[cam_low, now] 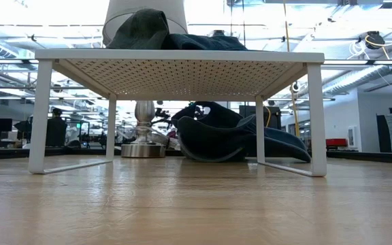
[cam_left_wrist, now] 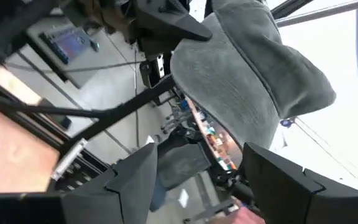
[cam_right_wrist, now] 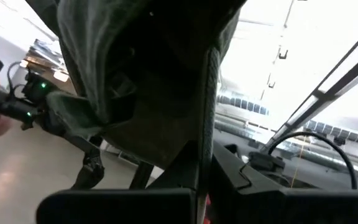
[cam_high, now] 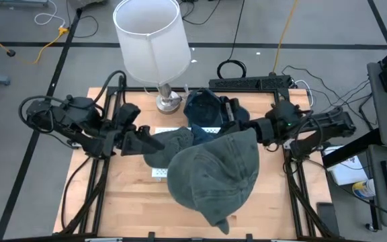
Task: Pick & Place hat
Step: Stack the right black cap on top of the other black cap on the shelf
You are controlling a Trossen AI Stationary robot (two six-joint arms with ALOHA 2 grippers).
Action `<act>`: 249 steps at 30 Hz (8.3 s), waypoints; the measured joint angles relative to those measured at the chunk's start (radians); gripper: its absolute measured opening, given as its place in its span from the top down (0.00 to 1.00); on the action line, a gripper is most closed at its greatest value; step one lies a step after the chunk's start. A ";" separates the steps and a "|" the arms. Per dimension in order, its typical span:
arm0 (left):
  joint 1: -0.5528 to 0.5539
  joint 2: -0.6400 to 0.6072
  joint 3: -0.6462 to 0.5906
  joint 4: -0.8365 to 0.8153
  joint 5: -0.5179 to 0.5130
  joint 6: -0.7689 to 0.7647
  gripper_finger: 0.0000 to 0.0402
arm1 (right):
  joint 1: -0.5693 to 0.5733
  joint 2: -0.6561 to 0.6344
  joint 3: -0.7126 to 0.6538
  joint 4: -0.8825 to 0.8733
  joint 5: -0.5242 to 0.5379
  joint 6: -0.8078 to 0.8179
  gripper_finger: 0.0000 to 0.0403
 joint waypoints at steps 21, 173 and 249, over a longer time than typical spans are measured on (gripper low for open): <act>-0.004 0.056 0.000 0.115 0.126 -0.237 0.39 | -0.002 0.051 0.040 -0.045 0.015 -0.127 0.99; 0.013 -0.184 0.000 -0.683 -0.305 0.254 0.69 | 0.083 -0.103 0.038 -0.217 0.397 1.175 0.95; -0.069 -0.293 0.000 -0.636 -0.330 0.419 0.69 | -0.153 0.395 0.039 -0.123 0.188 1.514 0.95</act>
